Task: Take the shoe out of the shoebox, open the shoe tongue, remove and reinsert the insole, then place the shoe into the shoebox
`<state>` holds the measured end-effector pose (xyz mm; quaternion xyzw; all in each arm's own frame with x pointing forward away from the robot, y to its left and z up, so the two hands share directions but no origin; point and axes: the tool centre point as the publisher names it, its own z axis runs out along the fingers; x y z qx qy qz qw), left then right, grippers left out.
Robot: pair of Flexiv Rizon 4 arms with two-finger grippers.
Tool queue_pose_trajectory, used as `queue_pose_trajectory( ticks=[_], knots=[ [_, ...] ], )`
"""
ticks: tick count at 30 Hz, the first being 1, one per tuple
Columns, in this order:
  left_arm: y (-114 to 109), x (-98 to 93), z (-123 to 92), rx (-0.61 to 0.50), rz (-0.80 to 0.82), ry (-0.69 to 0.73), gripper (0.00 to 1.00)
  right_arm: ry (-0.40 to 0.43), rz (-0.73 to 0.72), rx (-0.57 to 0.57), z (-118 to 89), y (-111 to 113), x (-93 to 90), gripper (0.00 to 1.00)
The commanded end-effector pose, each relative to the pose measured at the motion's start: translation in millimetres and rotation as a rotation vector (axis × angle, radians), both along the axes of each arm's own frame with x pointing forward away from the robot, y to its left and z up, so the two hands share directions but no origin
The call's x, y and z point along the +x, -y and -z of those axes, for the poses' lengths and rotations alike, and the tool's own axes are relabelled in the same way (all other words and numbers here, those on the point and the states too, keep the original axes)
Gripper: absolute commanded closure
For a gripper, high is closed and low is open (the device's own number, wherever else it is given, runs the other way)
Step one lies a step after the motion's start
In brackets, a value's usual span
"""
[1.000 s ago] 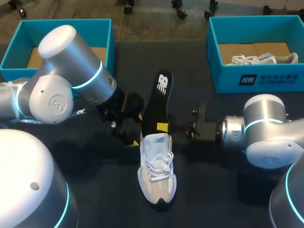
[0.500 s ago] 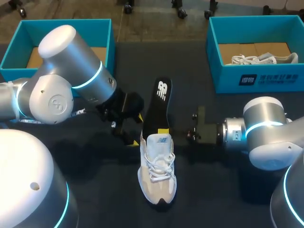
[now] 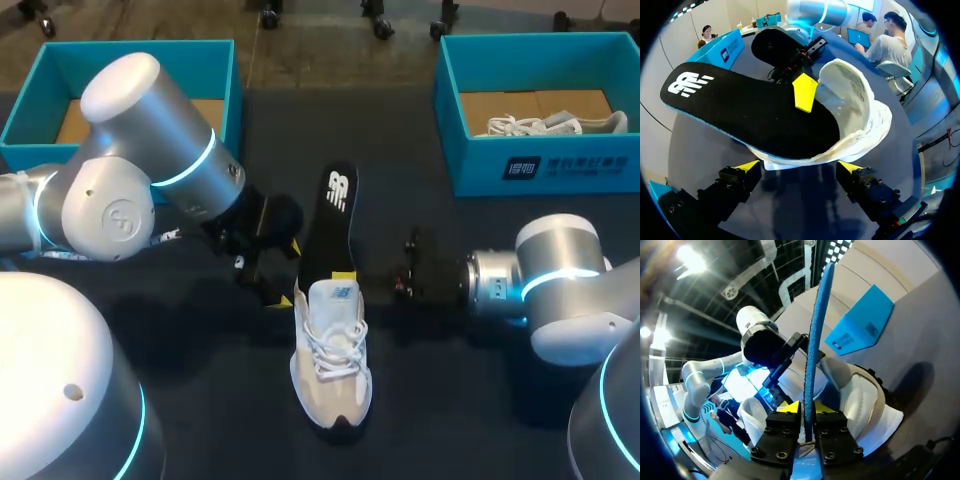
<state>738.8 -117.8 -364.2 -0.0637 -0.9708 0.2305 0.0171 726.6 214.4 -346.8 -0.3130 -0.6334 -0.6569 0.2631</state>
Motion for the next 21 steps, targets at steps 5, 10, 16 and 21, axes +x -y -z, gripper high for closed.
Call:
queue_pose_trajectory(
  ticks=[5, 10, 16, 21],
  knots=[
    [0.7, 0.2, 0.2, 0.002, 0.000, 0.000, 0.00, 0.007, -0.025, -0.003, -1.0, -0.6, 4.4, 0.79],
    [0.7, 0.2, 0.2, 0.002, 0.000, 0.000, 0.00, 0.012, -0.030, -0.019, -6.1, -4.9, 4.5, 0.75],
    [0.7, 0.2, 0.2, 0.002, 0.000, 0.000, 0.00, 0.017, -0.015, -0.039, -10.0, -6.3, 0.6, 0.74],
    [0.7, 0.2, 0.2, 0.002, 0.000, 0.000, 0.00, 0.013, 0.009, -0.058, -12.6, -6.3, -3.8, 0.75]
  ],
)
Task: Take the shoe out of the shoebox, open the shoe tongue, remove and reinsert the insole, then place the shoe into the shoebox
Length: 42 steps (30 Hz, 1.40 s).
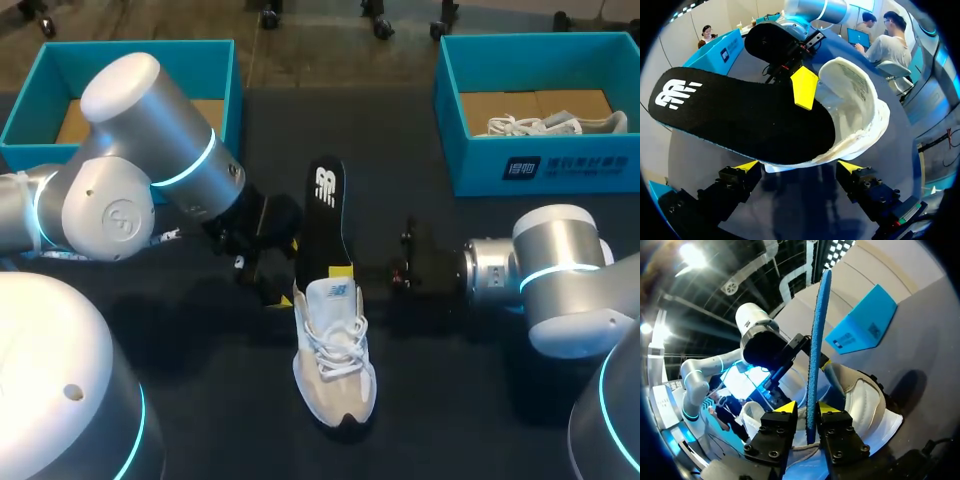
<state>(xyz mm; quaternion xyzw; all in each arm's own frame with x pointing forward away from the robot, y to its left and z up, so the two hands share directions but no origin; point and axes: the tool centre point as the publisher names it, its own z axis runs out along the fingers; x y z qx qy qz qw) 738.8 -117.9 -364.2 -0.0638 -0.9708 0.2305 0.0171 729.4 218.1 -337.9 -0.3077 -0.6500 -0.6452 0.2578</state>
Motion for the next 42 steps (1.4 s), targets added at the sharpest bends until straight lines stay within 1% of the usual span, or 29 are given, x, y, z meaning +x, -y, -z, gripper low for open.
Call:
queue_pose_trajectory(
  ticks=[1, 6, 10, 13, 21, 30, 34, 36, 38, 39, 42],
  knots=[
    [0.6, 0.2, 0.2, 0.002, 0.000, 0.000, 0.00, -0.001, 0.026, -0.021, -4.2, -2.9, -7.4, 0.75],
    [0.6, 0.2, 0.2, 0.002, 0.000, 0.000, 0.00, -0.003, 0.036, -0.043, -10.1, -4.3, -9.0, 0.74],
    [0.6, 0.2, 0.2, 0.002, 0.000, 0.000, 0.00, -0.008, 0.047, -0.071, -14.3, -6.1, -7.6, 0.71],
    [0.6, 0.2, 0.2, 0.002, 0.000, 0.000, 0.00, -0.011, 0.043, -0.084, -16.9, -8.3, -4.8, 0.70],
    [0.6, 0.2, 0.2, 0.002, 0.000, 0.000, 0.00, -0.019, 0.025, -0.112, -20.2, -18.6, 10.6, 0.67],
    [0.6, 0.2, 0.2, 0.002, 0.000, 0.000, 0.00, -0.002, 0.020, -0.098, -26.7, -16.9, 18.5, 0.67],
    [0.6, 0.2, 0.2, 0.002, 0.000, 0.000, 0.00, -0.003, 0.018, -0.077, -26.4, -15.4, 25.5, 0.72],
    [0.6, 0.2, 0.2, 0.002, 0.000, 0.000, 0.00, -0.006, 0.020, -0.061, -25.3, -14.2, 29.1, 0.83],
    [0.6, 0.2, 0.2, 0.002, 0.000, 0.000, 0.00, -0.018, 0.022, -0.043, -23.3, -12.9, 32.3, 0.98],
    [0.6, 0.2, 0.2, 0.002, 0.000, 0.000, 0.00, -0.027, 0.017, -0.038, -22.2, -11.9, 33.8, 1.00],
    [0.6, 0.2, 0.2, 0.002, 0.000, 0.000, 0.00, -0.057, 0.019, -0.025, -17.5, -9.5, 36.7, 1.00]
  ],
)
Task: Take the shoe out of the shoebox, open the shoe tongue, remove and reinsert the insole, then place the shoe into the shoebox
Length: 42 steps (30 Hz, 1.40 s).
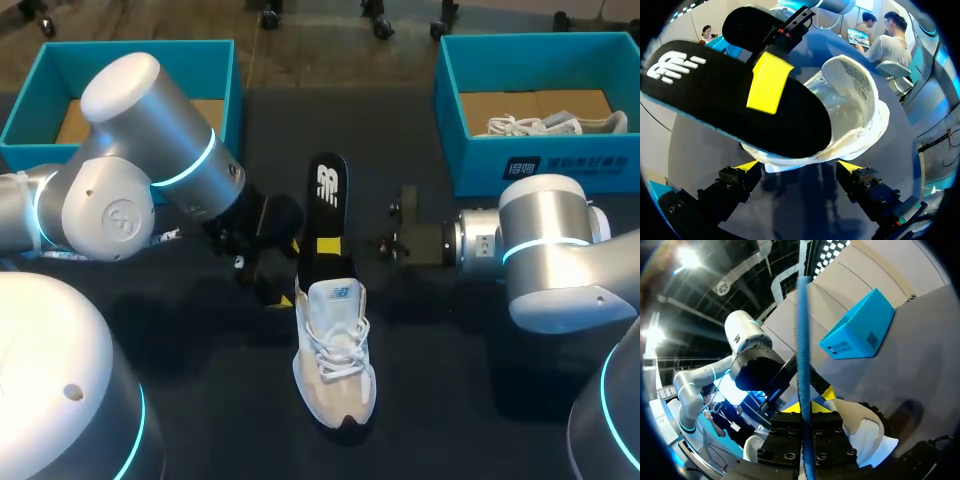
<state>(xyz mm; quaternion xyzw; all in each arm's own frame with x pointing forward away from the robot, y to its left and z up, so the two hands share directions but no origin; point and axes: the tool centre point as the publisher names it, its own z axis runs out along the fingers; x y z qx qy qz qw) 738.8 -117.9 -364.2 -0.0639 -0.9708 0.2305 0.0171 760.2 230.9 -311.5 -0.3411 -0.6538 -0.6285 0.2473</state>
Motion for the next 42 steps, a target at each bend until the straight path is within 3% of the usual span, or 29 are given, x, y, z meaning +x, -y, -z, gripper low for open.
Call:
queue_pose_trajectory(
  ticks=[1, 18, 26, 28, 31, 42],
  knots=[
    [0.6, 0.2, 0.2, 0.002, 0.000, 0.000, 0.00, -0.028, -0.022, 0.029, 10.8, 4.2, 6.2, 1.00],
    [0.6, 0.2, 0.2, 0.002, 0.000, 0.000, 0.00, -0.183, 0.035, 0.042, 42.9, 5.4, -33.7, 1.00],
    [0.6, 0.2, 0.2, 0.002, 0.000, 0.000, 0.00, -0.186, 0.006, 0.043, 40.3, 1.3, -36.5, 1.00],
    [0.6, 0.2, 0.2, 0.002, 0.000, 0.000, 0.00, -0.174, 0.003, 0.031, 35.7, -0.3, -35.9, 0.79],
    [0.6, 0.2, 0.2, 0.002, 0.000, 0.000, 0.00, -0.153, -0.008, 0.015, 28.2, -2.1, -34.4, 0.65],
    [0.6, 0.2, 0.2, 0.002, 0.000, 0.000, 0.00, -0.108, -0.037, -0.019, 10.3, -7.9, -25.4, 0.70]
  ],
)
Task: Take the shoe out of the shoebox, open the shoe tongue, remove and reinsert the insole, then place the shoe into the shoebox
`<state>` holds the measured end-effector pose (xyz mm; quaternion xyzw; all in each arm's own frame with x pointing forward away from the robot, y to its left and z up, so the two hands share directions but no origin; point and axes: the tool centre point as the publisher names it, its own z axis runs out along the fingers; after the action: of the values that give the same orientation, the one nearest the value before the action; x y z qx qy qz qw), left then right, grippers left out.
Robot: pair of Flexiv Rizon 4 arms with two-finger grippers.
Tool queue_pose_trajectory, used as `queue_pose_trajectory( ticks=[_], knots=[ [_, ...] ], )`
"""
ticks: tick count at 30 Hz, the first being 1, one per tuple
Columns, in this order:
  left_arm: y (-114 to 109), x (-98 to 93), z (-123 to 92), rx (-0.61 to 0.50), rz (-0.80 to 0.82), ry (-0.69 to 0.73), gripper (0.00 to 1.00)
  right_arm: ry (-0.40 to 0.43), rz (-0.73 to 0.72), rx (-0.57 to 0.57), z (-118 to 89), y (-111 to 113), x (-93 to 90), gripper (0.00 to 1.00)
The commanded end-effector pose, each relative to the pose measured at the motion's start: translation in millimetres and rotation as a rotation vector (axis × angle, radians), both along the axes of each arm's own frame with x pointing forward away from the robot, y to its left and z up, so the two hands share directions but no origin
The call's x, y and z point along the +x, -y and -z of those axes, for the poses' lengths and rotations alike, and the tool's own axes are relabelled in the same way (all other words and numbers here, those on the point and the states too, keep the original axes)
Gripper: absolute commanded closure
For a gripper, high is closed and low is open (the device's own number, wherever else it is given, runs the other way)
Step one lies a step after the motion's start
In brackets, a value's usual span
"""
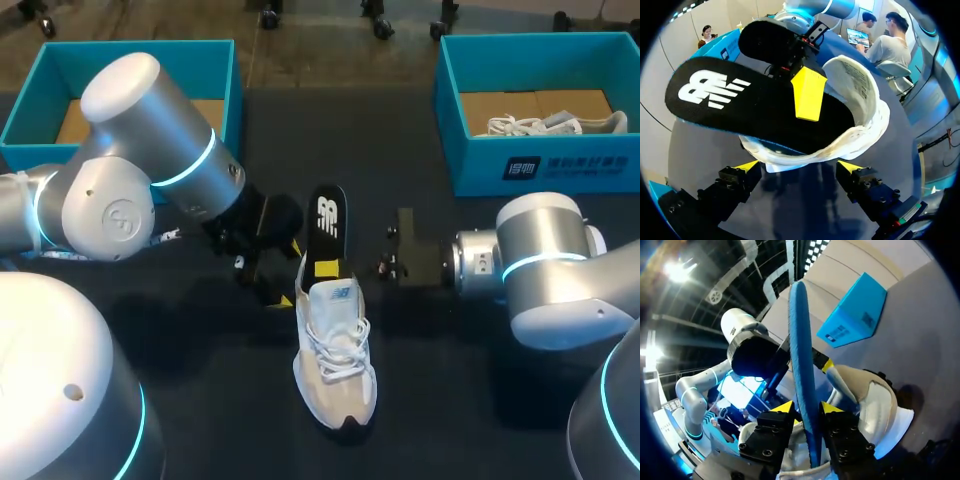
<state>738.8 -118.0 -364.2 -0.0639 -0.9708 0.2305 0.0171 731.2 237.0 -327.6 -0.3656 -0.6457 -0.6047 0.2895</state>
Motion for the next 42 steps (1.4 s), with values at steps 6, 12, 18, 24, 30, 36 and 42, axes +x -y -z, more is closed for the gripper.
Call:
queue_pose_trajectory(
  ticks=[6, 12, 18, 24, 30, 36, 42],
  knots=[
    [0.6, 0.2, 0.2, 0.002, 0.000, 0.000, 0.00, 0.004, -0.015, -0.014, -10.2, -1.8, 11.5, 0.71],
    [0.6, 0.2, 0.2, 0.002, 0.000, 0.000, 0.00, -0.035, 0.005, 0.018, -9.9, 0.4, 21.4, 1.00],
    [0.6, 0.2, 0.2, 0.002, 0.000, 0.000, 0.00, -0.094, 0.018, 0.025, 0.0, 0.7, 15.5, 1.00],
    [0.6, 0.2, 0.2, 0.002, 0.000, 0.000, 0.00, -0.186, 0.037, 0.030, 17.8, 0.3, 1.5, 1.00],
    [0.6, 0.2, 0.2, 0.002, 0.000, 0.000, 0.00, -0.228, 0.043, 0.024, 27.8, -3.1, -12.1, 1.00],
    [0.6, 0.2, 0.2, 0.002, 0.000, 0.000, 0.00, -0.189, 0.046, 0.030, 23.0, -1.2, -13.1, 0.89],
    [0.6, 0.2, 0.2, 0.002, 0.000, 0.000, 0.00, -0.114, 0.033, 0.000, 8.0, -2.5, -9.2, 0.61]
  ],
)
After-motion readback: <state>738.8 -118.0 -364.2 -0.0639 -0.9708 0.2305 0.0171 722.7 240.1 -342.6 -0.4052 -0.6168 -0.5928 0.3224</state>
